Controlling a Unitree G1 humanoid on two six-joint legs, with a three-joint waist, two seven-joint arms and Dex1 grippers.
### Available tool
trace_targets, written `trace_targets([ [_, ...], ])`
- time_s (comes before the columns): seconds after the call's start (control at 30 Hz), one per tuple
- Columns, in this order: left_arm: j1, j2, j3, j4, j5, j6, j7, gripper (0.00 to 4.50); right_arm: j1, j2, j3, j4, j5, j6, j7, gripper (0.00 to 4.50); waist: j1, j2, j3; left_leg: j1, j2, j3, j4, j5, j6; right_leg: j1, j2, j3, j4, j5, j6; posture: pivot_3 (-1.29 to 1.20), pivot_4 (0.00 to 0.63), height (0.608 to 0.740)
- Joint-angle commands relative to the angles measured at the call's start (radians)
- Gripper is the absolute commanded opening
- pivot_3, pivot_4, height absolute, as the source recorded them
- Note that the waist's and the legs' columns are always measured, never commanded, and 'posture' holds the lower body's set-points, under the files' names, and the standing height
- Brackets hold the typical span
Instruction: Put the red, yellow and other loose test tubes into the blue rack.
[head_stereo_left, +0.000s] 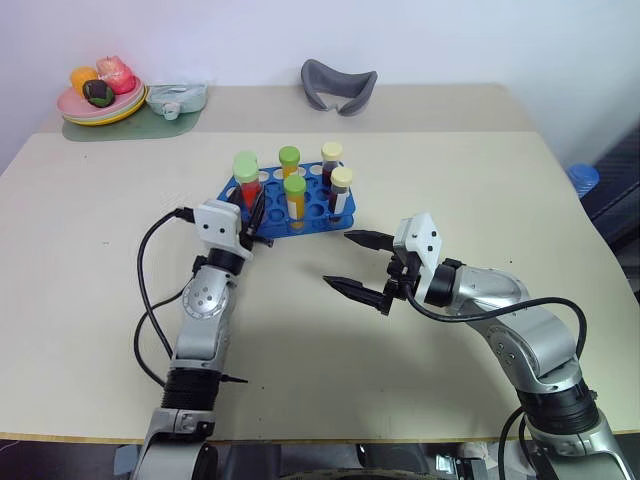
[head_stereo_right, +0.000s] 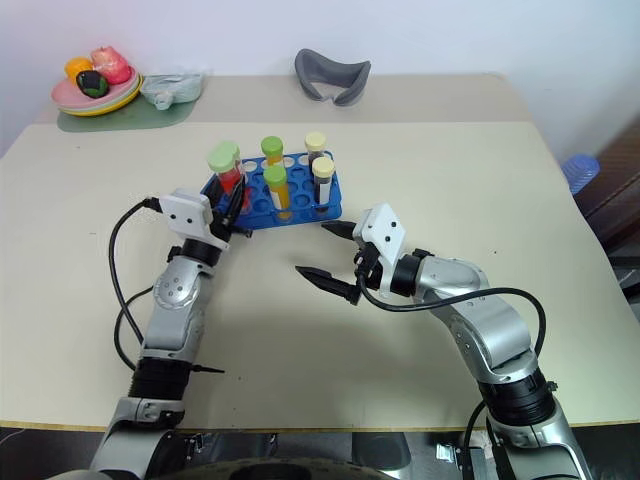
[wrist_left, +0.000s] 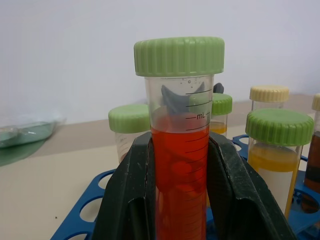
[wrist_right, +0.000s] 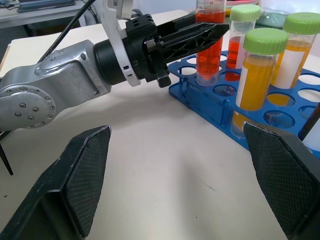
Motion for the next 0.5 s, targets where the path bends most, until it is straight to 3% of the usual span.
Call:
trace_targets([
  [0.03, 0.023, 0.009, 0.012, 0.002, 0.011, 0.014, 0.01, 0.77, -0.002, 0.004, 0.0, -0.025, -0.001, -0.023, 0.004, 4.33, 0.0, 0.0, 0.0, 0.0, 0.0, 0.0, 0.0, 0.0, 0.0, 0.0, 0.0, 0.0, 0.0, 0.0, 0.0, 0.0, 0.15, 0.74],
  [0.47, 0.019, -0.002, 0.006, 0.009, -0.004, 0.022, 0.009, 0.77, -0.007, 0.005, 0.004, -0.023, -0.006, -0.024, 0.012, 4.33, -0.001, 0.0, 0.0, 0.0, 0.0, 0.0, 0.0, 0.0, 0.0, 0.0, 0.0, 0.0, 0.0, 0.0, 0.0, 0.0, 0.15, 0.74],
  [0.5, 0.019, -0.004, 0.006, 0.009, -0.005, 0.021, 0.01, 1.81, -0.007, 0.005, 0.003, -0.024, -0.006, -0.024, 0.012, 4.33, 0.0, 0.0, 0.0, 0.0, 0.0, 0.0, 0.0, 0.0, 0.0, 0.0, 0.0, 0.0, 0.0, 0.0, 0.0, 0.0, 0.15, 0.74],
])
